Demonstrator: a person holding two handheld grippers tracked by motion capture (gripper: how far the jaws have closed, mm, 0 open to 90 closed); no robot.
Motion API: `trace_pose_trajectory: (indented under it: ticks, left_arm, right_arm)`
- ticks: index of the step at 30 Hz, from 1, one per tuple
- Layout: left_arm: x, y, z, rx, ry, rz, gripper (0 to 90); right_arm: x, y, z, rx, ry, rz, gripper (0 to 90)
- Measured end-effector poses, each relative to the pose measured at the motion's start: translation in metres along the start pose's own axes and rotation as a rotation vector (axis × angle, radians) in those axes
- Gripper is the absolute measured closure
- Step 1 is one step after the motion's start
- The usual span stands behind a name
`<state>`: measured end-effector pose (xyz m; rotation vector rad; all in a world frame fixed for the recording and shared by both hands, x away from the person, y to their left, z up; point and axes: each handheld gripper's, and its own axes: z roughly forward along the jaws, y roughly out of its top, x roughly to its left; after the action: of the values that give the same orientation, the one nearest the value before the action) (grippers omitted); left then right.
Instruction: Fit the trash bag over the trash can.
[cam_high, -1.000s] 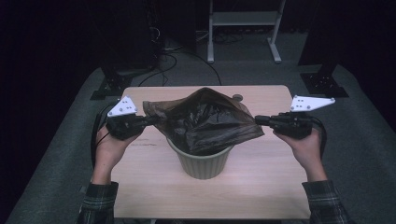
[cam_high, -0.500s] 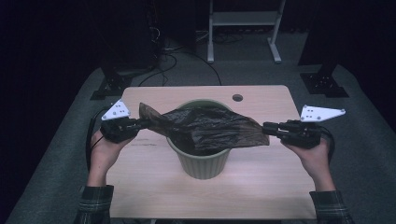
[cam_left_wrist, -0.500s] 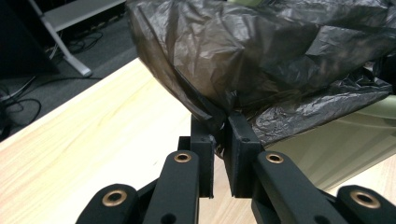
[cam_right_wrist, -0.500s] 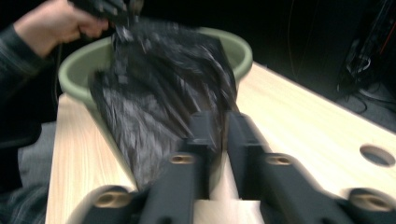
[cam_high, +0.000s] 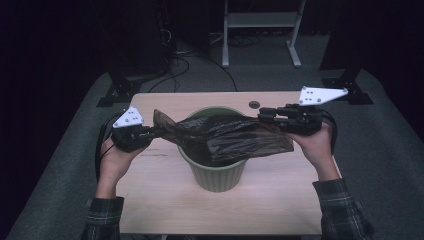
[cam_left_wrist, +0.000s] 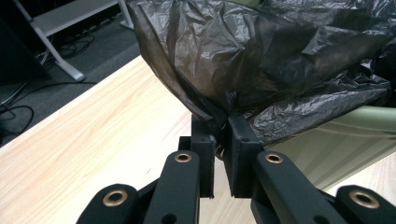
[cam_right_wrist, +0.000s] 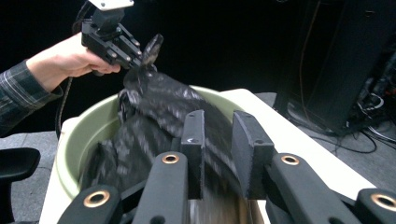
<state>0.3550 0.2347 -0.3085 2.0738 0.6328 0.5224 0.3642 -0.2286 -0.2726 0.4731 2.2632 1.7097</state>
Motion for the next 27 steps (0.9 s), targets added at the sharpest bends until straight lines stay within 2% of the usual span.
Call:
trace_pose_trajectory:
  ticks: [9, 11, 17, 23, 27]
  left_arm:
    - [-0.001, 0.004, 0.002, -0.005, -0.008, 0.004, 82.9]
    - [-0.001, 0.004, 0.002, -0.005, -0.008, 0.004, 82.9]
    - [-0.001, 0.005, 0.002, -0.003, -0.010, 0.003, 82.9]
    - [-0.002, 0.006, 0.002, 0.002, -0.014, 0.008, 82.9]
    - [-0.003, 0.006, 0.003, 0.004, -0.016, 0.009, 82.9]
  right_arm:
    - [-0.001, 0.017, 0.036, 0.078, 0.054, -0.031, 72.2]
    - [-0.001, 0.018, 0.039, 0.091, 0.057, -0.036, 70.4]
    - [0.001, 0.016, 0.045, 0.110, 0.105, -0.044, 66.3]
    - [0.000, 0.010, 0.050, 0.161, 0.104, -0.043, 63.1]
    - [-0.005, 0.005, 0.052, 0.181, 0.065, -0.024, 81.3]
